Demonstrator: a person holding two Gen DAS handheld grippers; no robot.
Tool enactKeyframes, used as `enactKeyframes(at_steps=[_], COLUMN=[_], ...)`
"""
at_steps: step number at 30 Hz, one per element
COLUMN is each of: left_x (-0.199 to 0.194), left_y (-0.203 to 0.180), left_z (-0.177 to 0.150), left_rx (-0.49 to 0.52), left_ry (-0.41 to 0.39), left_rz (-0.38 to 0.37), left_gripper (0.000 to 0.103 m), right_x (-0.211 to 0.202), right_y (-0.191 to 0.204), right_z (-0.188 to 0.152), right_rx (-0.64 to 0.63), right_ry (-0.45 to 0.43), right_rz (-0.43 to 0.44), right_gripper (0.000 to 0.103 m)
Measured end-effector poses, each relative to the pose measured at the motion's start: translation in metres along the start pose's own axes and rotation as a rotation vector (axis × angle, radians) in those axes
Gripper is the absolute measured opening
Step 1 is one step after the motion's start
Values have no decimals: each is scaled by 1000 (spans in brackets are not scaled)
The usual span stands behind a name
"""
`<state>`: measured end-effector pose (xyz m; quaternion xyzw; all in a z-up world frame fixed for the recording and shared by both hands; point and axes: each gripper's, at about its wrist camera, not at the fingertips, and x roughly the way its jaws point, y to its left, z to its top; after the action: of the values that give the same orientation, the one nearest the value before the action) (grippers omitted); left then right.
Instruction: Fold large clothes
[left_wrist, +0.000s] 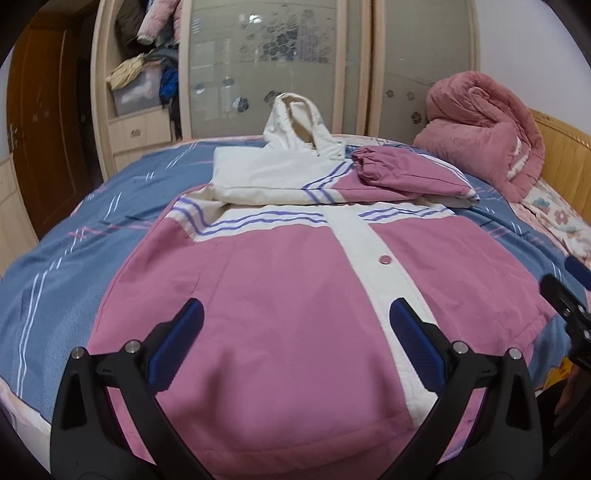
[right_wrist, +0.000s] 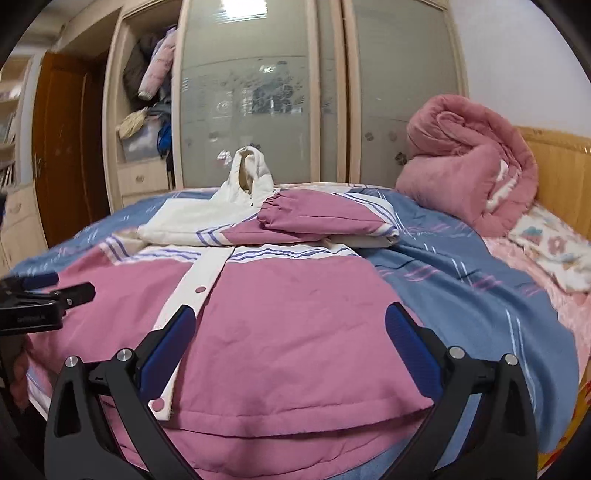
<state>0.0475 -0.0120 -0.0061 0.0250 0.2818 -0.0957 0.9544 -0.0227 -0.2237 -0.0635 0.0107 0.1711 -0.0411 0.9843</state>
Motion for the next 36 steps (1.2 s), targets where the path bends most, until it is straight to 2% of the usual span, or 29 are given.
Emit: enactKeyframes(at_steps=[13, 26, 32, 36], left_x=[7, 6, 3, 7], left_y=[-6, -5, 2, 12], left_z=[-9, -9, -7, 4], left_rx=[12, 15, 13, -33], left_ry=[27, 33, 32, 85], left_rz=[3, -9, -53, -150], left_gripper=[101, 101, 101, 101], right_x=[1, 4, 2, -1], right_y=[-11, -4, -5, -11], right_z=[-2, 1, 4, 6], right_rx=[36, 19, 18, 34], right_ry=[14, 20, -2, -11], right_rz=[5, 14, -7, -8], right_gripper=[102, 102, 102, 102])
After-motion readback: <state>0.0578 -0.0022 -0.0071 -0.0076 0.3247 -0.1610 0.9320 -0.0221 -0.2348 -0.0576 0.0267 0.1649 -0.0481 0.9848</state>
